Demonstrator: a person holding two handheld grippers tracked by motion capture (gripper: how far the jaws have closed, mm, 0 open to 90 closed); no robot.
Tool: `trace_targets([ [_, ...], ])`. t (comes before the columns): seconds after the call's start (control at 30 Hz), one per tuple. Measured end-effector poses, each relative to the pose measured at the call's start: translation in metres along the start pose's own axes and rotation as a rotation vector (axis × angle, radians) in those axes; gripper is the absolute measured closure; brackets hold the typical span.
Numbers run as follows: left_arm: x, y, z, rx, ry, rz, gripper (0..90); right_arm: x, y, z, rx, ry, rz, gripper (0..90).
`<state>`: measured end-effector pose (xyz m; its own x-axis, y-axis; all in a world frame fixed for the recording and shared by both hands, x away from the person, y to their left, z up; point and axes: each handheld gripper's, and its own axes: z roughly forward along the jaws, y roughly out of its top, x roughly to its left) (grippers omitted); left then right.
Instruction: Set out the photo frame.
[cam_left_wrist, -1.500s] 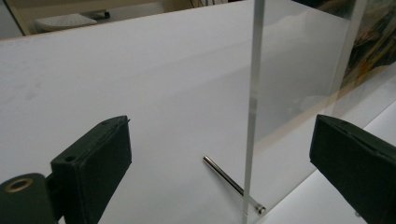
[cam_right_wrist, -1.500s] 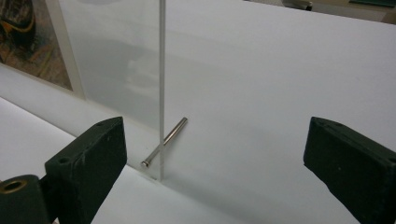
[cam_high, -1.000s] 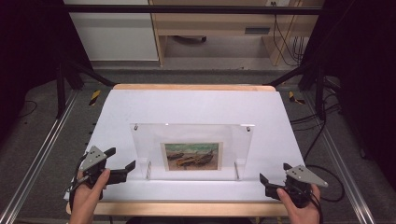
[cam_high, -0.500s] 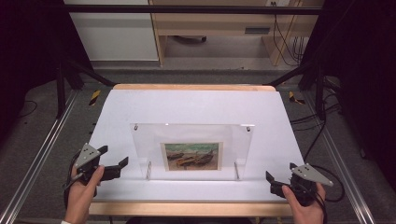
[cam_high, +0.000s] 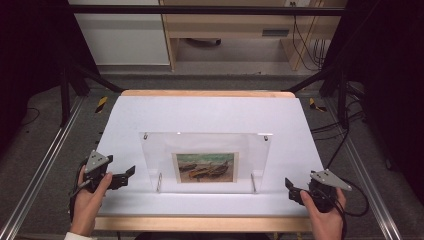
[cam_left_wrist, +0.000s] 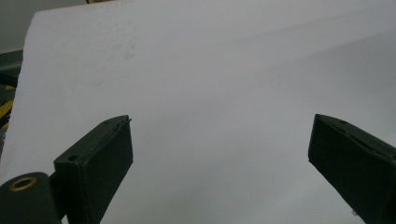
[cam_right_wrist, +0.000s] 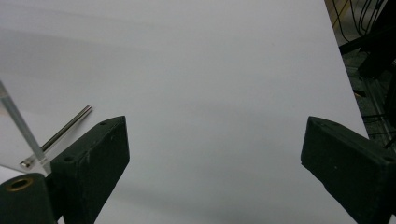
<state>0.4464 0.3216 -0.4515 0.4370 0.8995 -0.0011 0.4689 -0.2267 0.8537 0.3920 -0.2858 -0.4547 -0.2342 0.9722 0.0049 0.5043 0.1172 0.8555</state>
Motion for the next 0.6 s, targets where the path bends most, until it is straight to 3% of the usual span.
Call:
trace_targets([
  [0.23, 0.001, -0.001, 0.013, 0.072, -0.002, -0.001, 6.1, -0.003, 0.004, 0.018, 0.049, -0.036, 0.000, 8.9],
  [0.37, -0.002, -0.001, 0.020, 0.145, 0.010, 0.026, 6.4, -0.005, 0.007, 0.033, 0.120, -0.050, 0.022, 9.2],
  [0.5, -0.004, -0.001, 0.024, 0.177, 0.010, 0.028, 6.7, -0.005, 0.010, 0.045, 0.194, -0.056, 0.029, 10.5],
  [0.6, -0.005, -0.001, 0.023, 0.186, 0.007, 0.029, 6.6, -0.005, 0.009, 0.048, 0.213, -0.047, 0.030, 11.8],
])
